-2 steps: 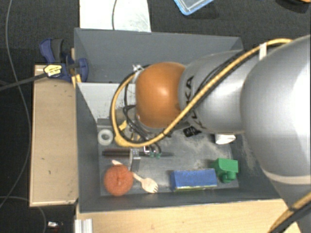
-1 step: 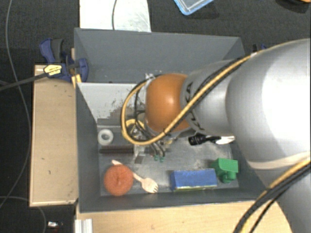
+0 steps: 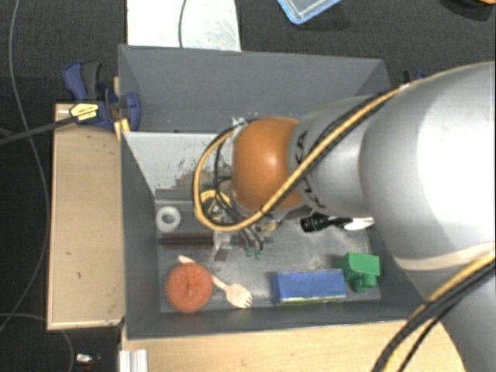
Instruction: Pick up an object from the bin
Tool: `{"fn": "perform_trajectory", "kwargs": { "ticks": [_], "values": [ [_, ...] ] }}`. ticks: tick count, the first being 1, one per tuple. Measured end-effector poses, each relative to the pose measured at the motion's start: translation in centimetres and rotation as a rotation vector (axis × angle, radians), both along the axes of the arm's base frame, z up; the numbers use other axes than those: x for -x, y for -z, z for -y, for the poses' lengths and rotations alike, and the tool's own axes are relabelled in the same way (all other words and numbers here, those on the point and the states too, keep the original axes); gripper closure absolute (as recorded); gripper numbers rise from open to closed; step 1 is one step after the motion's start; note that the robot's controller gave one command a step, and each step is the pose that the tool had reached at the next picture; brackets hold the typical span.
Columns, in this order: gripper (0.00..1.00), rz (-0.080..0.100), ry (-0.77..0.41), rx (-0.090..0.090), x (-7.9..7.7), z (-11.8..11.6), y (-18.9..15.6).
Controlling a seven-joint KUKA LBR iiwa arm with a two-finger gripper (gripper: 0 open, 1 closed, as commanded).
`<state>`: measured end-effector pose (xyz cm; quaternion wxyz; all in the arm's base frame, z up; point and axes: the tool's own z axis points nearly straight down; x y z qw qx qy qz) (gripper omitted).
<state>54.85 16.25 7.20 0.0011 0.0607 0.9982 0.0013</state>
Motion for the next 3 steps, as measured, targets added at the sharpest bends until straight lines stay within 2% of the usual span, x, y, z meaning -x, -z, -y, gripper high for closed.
{"fn": "perform_trajectory", "kwargs": {
  "ticks": [1, 2, 3],
  "values": [
    [1.00, 0.002, -0.220, 0.001, -1.0, -0.6, -0.3],
    [1.00, -0.012, -0.363, 0.003, -2.7, -2.0, -0.1],
    [1.00, -0.001, -0.526, 0.014, -1.9, -4.0, -1.5]
  ]
}}
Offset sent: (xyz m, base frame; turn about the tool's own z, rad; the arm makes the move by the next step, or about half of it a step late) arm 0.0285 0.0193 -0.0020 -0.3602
